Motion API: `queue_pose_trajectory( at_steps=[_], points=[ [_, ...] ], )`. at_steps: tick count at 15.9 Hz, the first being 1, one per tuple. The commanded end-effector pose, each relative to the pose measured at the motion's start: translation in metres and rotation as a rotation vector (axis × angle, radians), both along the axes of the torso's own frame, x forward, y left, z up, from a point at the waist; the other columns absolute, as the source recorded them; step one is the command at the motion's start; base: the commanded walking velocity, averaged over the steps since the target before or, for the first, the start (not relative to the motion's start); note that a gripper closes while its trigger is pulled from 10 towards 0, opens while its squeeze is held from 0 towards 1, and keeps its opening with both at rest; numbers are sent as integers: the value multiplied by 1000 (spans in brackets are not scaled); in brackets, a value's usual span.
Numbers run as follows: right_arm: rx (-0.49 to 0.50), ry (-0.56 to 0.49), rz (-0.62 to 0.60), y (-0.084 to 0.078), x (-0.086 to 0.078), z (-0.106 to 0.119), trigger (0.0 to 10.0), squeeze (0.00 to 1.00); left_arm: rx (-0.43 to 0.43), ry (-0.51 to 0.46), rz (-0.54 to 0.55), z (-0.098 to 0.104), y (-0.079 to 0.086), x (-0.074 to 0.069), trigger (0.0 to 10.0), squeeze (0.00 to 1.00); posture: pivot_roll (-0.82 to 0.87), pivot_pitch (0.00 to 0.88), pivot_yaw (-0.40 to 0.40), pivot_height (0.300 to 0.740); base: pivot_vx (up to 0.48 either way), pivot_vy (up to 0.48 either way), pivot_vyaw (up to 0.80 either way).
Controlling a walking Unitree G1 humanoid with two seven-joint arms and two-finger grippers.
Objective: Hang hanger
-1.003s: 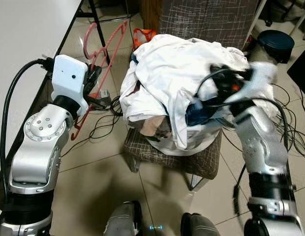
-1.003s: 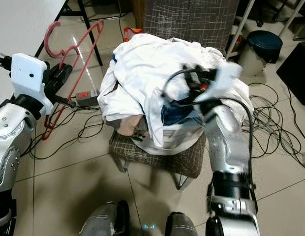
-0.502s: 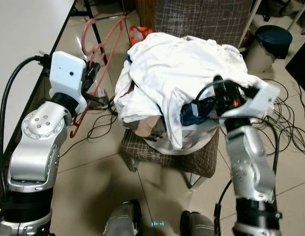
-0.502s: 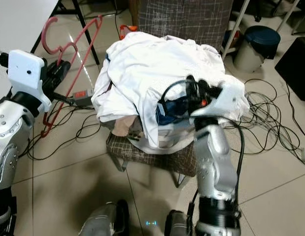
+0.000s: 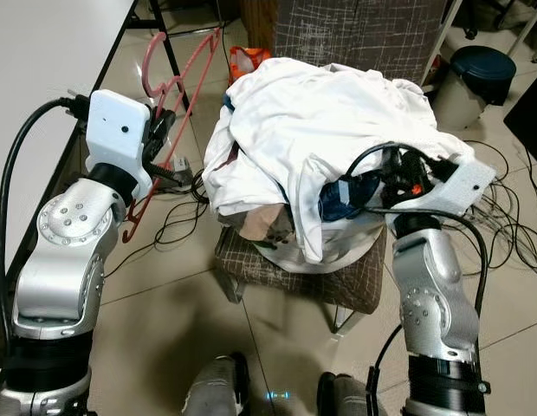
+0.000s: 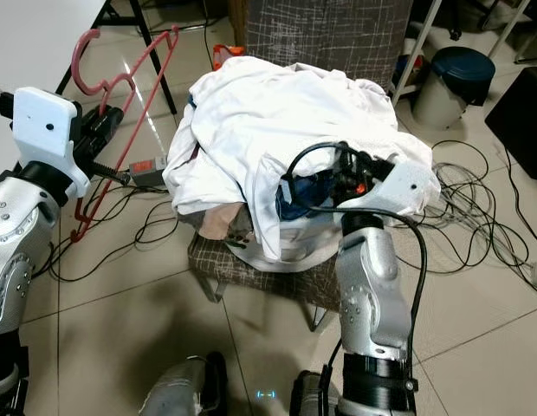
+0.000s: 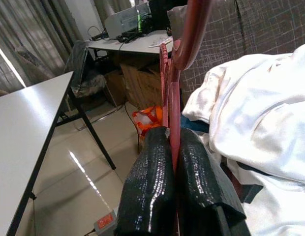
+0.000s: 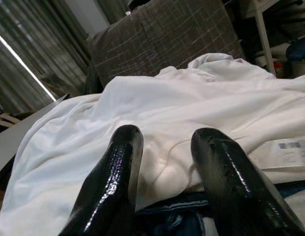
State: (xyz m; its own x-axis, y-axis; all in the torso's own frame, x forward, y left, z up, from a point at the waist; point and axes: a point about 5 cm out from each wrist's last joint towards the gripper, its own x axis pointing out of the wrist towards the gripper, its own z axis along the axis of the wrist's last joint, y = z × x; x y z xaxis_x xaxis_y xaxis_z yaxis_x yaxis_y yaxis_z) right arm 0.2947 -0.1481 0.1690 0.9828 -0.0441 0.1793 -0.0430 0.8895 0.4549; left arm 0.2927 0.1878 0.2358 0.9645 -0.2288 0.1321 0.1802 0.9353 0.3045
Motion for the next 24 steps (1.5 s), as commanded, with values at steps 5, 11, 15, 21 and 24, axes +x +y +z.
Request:
queue_pose_trajectory(
  at_steps=[5,11,15,21,24],
  points=[
    [38,54,-82,-2,-8,-9,10000,0,1,-23,5,5,3,-3,10000,0,31,155,64,740,0,0,0],
    [85,147,-42,-2,-10,-19,10000,0,-3,-26,1,5,0,-2,10000,0,25,148,60,740,0,0,0],
    [19,108,13,-2,-7,-11,10000,0,-7,-29,1,4,-1,-1,10000,0,23,140,55,740,0,0,0],
    [-38,79,165,9,1,-6,10000,0,-9,-34,4,4,0,-1,10000,0,24,134,53,740,0,0,0],
    [-46,76,105,1,4,-3,10000,0,-9,-33,4,4,0,-1,10000,0,22,138,51,740,0,0,0]
  ],
)
